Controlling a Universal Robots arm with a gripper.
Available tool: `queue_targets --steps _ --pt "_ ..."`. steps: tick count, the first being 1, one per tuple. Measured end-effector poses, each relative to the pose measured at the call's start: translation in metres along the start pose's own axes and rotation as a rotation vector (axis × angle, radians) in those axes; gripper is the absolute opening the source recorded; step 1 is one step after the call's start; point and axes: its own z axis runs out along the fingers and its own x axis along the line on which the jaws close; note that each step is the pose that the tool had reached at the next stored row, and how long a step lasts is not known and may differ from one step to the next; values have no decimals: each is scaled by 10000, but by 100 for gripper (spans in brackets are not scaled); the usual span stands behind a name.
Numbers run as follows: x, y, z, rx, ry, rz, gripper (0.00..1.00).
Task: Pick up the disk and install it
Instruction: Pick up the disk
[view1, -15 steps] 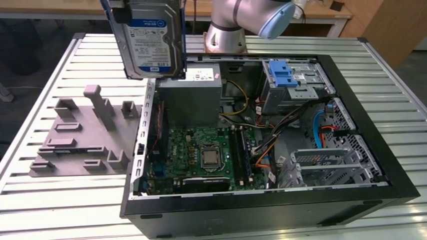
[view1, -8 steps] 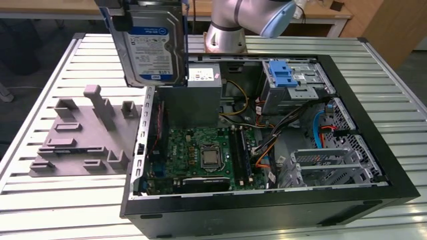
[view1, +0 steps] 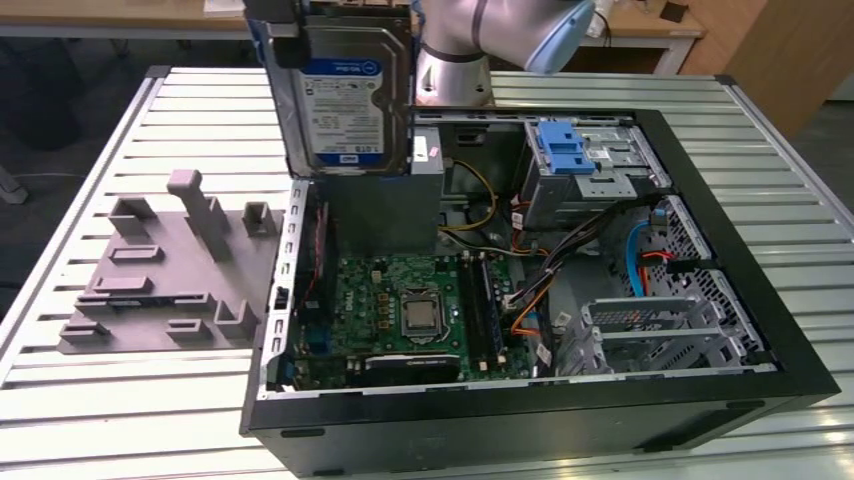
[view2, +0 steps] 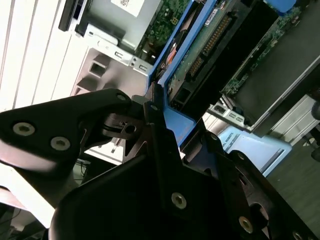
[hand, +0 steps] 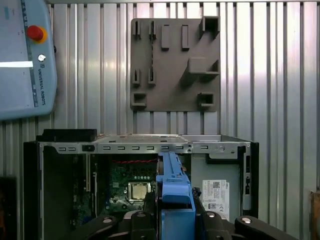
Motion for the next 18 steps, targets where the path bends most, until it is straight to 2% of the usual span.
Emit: queue_targets --steps 13,15,18 --pt "63 -542 16 0 0 -1 36" --pt "76 -586 19 -1 0 0 36" --pt "145 -599 25 0 0 -1 36"
